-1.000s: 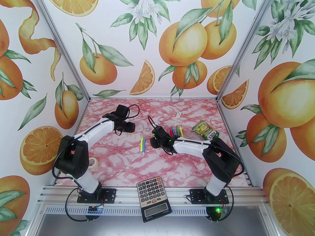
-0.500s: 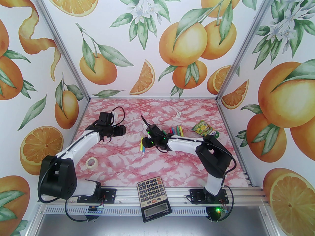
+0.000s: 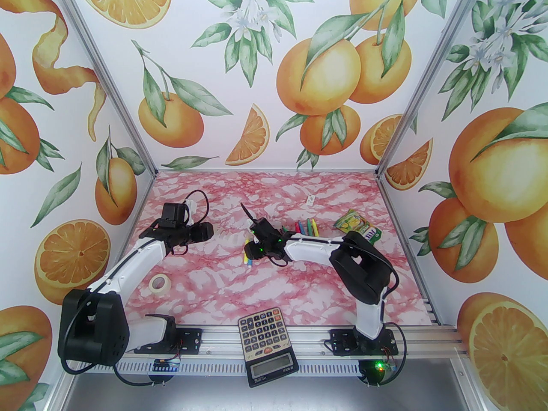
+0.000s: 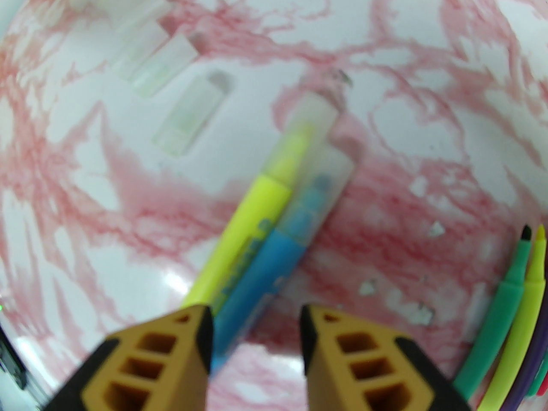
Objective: Open the pen caps
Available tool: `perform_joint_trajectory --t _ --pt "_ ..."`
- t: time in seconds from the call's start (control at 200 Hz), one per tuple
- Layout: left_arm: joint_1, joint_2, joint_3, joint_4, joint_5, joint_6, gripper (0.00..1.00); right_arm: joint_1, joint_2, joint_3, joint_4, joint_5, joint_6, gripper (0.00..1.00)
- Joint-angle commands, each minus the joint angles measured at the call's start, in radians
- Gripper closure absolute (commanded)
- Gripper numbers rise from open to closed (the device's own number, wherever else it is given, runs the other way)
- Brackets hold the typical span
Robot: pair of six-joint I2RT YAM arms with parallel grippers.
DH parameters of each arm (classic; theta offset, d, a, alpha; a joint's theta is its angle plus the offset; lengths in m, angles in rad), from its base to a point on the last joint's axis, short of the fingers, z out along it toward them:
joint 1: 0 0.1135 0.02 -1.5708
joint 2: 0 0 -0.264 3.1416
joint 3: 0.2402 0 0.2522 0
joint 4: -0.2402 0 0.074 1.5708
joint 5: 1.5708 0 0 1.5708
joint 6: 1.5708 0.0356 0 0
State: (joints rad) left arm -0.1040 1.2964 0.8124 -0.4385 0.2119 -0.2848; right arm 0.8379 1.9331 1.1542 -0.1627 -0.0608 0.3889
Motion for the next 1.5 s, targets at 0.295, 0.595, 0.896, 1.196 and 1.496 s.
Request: perform_joint_trajectory --t 0.295,0.595,0.896,1.196,1.496 --pt "0.007 -0.028 -0.020 0.030 0.029 0.000 0.37 0.010 0.032 0.047 -0.101 0.068 0.010 0.61" --pt "0.006 -0.022 -0.021 0.037 0.035 -0.002 0.37 0.011 0.009 0.055 -0.168 0.152 0.008 0.61" --pt "0.007 -0.014 -0.019 0.047 0.052 -0.010 0.37 0.011 0.030 0.077 -0.200 0.176 0.014 0.62" --pt "0.006 -0.023 -0.023 0.046 0.056 -0.007 0.37 0.023 0.085 0.145 -0.291 0.239 0.002 0.65" --pt "0.006 -0.017 -0.025 0.057 0.071 -0.008 0.37 0.029 0.109 0.164 -0.326 0.231 0.002 0.67"
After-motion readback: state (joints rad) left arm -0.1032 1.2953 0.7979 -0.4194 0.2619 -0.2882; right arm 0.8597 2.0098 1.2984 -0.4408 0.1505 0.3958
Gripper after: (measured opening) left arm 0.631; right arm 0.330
